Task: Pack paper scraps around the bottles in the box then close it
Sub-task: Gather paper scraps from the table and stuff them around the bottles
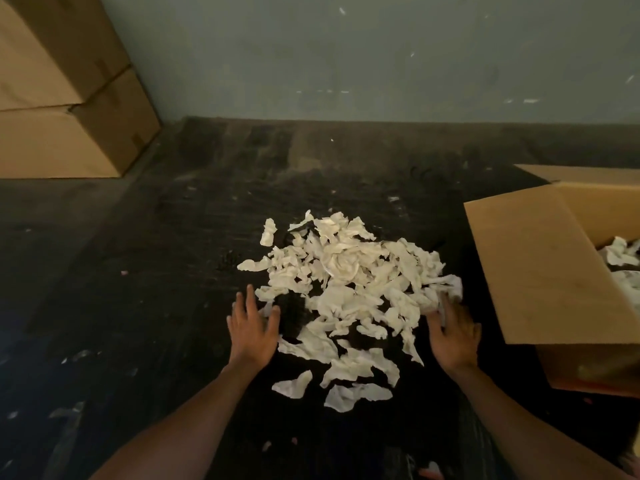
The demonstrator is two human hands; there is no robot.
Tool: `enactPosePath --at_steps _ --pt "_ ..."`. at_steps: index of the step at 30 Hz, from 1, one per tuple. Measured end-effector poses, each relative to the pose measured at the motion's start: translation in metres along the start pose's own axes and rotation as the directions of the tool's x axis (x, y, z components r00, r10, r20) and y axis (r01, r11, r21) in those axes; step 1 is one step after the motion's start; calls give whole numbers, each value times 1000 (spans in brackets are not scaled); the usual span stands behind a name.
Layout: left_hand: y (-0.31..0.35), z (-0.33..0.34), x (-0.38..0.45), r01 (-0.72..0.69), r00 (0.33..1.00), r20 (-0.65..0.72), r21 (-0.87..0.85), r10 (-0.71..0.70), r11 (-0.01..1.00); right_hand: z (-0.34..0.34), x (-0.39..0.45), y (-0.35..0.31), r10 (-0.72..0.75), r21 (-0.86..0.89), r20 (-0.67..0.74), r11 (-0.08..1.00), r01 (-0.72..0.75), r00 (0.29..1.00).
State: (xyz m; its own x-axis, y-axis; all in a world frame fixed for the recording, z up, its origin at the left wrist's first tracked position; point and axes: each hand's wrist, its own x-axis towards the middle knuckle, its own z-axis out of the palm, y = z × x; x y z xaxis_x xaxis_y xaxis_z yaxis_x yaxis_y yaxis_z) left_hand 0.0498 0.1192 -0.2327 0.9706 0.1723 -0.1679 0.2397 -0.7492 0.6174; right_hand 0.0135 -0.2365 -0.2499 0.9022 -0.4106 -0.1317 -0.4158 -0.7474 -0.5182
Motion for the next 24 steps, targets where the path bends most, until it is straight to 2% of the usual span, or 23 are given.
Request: enactPosePath --at_steps 5,7,9,10,12,15,17,20,24 --pt "19 11 4 -86 970 182 -354 159 931 27 -31 -56 -283 279 84 927 250 956" --pt "22 6 7 -218 959 115 -288 259 933 23 -33 -77 -326 317 -30 894 318 945" --pt "25 -4 21 -351 935 -87 -90 344 932 10 -23 -99 -308 323 -176 879 350 935" --pt "31 -11 30 -360 923 -152 -18 353 933 2 -12 -112 -301 314 -228 877 363 926" --pt "40 -24 58 -299 944 -129 56 304 953 -13 20 -136 -302 238 -235 904 356 924" --pt "49 -39 110 -240 969 89 129 229 962 -31 87 -158 -199 78 87 978 192 976" --pt "56 -44 142 -251 948 236 149 212 956 -35 128 -163 -161 -4 279 986 169 947" --pt "74 -43 169 -398 850 453 212 271 893 -31 164 -170 -209 -61 529 957 283 822" --pt "94 -43 160 -687 605 719 256 341 680 -18 149 -183 -300 -82 769 829 553 564"
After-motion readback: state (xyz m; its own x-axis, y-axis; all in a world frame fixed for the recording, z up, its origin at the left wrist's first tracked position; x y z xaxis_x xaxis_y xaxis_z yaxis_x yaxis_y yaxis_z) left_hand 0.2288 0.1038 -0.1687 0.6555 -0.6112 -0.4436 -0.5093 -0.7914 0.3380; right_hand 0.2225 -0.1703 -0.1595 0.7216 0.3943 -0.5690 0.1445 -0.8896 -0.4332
